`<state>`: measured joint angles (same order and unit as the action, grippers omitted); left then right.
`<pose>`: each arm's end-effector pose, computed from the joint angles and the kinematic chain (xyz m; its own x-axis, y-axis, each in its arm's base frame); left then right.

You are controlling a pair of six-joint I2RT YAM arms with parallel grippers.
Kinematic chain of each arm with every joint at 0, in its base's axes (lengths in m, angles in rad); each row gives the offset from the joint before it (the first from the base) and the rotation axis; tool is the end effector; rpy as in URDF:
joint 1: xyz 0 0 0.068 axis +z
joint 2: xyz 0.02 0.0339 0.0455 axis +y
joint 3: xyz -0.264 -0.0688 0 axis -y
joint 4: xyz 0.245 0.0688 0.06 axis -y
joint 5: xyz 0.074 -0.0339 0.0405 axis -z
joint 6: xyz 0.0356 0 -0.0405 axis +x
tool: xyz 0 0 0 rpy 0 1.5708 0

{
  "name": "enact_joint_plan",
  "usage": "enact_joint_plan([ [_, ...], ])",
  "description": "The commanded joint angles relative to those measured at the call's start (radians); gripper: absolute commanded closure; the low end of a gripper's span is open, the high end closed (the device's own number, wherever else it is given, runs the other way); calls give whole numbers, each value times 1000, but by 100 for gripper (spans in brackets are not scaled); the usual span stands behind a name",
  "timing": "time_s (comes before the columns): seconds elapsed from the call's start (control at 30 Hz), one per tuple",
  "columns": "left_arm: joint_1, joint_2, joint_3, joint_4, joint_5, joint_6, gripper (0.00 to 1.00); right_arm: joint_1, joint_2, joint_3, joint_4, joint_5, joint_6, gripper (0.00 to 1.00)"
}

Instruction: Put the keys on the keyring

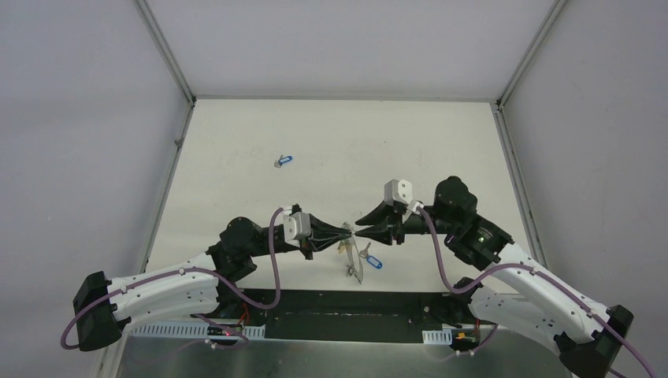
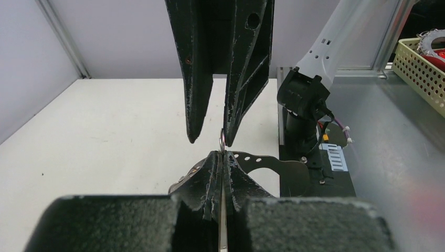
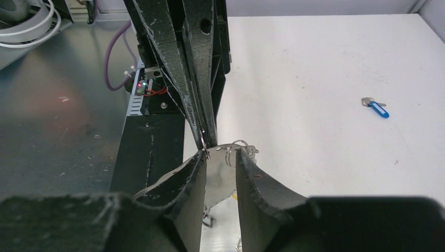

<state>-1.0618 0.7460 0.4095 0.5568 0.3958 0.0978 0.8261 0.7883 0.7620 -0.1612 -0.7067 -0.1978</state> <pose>0.0764 -0.1651 0.2918 0.2026 -0.1781 -0.9629 0.9739 0.1391 0.1791 0.1048 0.1478 0.3354 0.0710 -0.1435 -0.9871 -0.9971 0.0185 -0.0744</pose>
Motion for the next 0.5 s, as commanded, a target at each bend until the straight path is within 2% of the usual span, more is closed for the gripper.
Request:
enact_joint_plan([
  [0.0, -10, -2, 12, 113, 32, 16, 100, -3, 8, 8, 97, -75, 8, 73],
  [0.13, -10, -3, 17, 112, 40, 18, 100, -3, 21, 9, 96, -113, 6, 75],
  [0.2, -10, -2, 22, 109, 52, 21, 100, -4, 36, 17, 84, -150, -2, 82],
  [0.3, -10, -3, 26, 97, 54, 22, 100, -3, 51, 29, 67, -171, -9, 98],
  [0.47, -10, -12, 20, 100, 49, 25, 100, -3, 51, 44, 18, -150, -45, 100],
])
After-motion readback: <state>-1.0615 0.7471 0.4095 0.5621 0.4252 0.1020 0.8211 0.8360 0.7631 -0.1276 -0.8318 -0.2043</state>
